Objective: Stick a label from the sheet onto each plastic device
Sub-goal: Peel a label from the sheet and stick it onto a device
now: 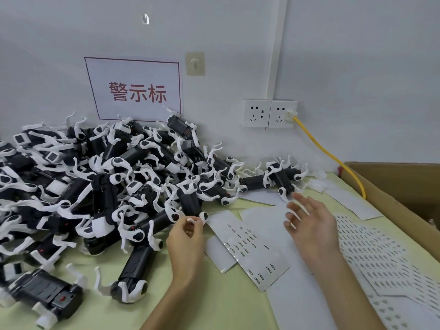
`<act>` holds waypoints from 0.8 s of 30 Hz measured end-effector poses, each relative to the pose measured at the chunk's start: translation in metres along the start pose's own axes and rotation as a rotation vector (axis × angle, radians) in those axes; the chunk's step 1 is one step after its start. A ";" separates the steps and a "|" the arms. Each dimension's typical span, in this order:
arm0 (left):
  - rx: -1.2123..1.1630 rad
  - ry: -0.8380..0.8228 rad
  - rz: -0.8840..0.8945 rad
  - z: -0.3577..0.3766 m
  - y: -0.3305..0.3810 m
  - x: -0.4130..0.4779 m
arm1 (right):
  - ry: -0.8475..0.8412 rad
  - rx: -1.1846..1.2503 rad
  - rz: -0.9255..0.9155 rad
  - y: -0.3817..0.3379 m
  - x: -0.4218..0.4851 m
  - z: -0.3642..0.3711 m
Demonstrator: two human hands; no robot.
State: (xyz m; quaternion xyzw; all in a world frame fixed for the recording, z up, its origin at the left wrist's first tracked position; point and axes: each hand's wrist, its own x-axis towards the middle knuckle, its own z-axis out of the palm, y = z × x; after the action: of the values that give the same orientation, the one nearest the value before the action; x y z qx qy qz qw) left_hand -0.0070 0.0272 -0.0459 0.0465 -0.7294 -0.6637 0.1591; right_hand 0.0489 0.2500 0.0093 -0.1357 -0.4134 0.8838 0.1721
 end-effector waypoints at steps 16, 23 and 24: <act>-0.132 -0.303 0.469 0.007 0.018 -0.034 | -0.294 -0.554 0.074 0.045 -0.021 0.031; -0.116 -0.498 0.516 0.011 0.019 -0.046 | -0.308 -0.511 0.095 0.050 -0.025 0.033; -0.120 -0.507 0.489 0.010 0.020 -0.045 | -0.303 -0.505 0.063 0.050 -0.025 0.034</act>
State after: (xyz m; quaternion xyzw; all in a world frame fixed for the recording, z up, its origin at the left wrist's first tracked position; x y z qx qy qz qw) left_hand 0.0352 0.0514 -0.0344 -0.3053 -0.6949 -0.6381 0.1295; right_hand 0.0486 0.1864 -0.0061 -0.0535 -0.6370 0.7679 0.0419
